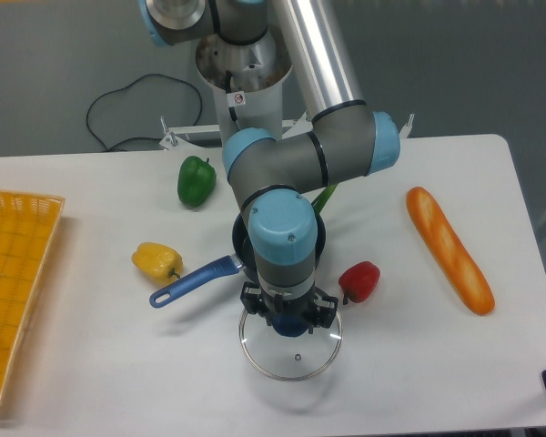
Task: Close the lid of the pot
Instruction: 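Move the held glass lid over the dark blue saucepan, then lower the glass lid onto the saucepan rim, then press and adjust the lid to seat it on the pot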
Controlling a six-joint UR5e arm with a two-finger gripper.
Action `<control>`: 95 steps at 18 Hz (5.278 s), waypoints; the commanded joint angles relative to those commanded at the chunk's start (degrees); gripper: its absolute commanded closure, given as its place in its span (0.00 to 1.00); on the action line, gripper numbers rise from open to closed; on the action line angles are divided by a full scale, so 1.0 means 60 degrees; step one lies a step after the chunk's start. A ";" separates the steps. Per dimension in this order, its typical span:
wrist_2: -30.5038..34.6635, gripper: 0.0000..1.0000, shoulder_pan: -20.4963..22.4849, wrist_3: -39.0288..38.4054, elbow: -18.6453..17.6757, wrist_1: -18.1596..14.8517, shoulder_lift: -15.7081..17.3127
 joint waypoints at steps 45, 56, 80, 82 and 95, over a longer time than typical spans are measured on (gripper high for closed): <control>0.2593 0.45 -0.0498 0.0147 -0.2857 -0.2300 0.2227; 0.2622 0.45 -0.0586 0.0029 -0.2842 -0.1905 0.1963; 0.2944 0.29 -0.0630 0.0073 -0.2827 -0.1890 0.1802; 0.2944 0.29 -0.0615 0.0102 -0.2827 -0.1890 0.1802; 0.2886 0.20 -0.0542 0.0132 -0.2827 -0.1861 0.1831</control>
